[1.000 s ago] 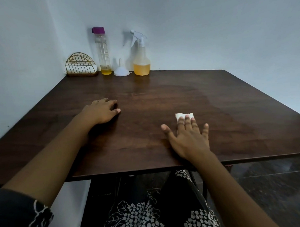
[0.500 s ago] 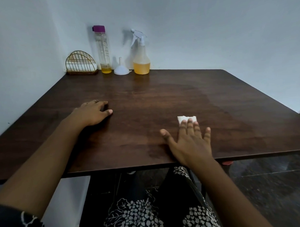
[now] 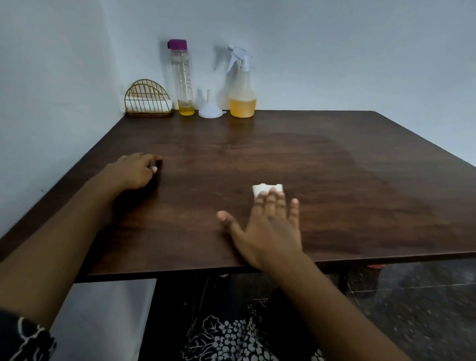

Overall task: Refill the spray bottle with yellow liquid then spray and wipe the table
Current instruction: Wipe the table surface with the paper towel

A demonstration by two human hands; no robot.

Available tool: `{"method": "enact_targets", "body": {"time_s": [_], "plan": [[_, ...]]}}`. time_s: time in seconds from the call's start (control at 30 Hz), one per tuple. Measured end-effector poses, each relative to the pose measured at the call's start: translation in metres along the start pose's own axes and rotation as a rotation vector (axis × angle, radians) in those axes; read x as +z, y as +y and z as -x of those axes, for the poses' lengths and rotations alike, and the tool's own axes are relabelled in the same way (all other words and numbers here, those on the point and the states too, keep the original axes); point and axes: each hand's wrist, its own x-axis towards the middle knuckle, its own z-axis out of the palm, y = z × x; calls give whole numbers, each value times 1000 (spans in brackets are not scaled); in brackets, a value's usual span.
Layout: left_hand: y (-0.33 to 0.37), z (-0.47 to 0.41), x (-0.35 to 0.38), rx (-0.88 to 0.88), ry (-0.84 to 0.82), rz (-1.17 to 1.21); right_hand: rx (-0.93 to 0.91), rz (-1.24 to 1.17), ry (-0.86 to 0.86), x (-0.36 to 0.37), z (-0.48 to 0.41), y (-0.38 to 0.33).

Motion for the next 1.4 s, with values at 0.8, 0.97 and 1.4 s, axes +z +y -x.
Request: {"method": "enact_targets", "body": {"time_s": [0.8,0.97,1.4], "plan": [[-22,-13,-2,25,8,-53,-64,-24,-109,3,-48,-46],[-12,-26,-16,25,20,-36,52,-4,-176,-3,-67,-52],[-19,-36,8,26,70,20,142,-11,-239,-13,-107,-33]]}}
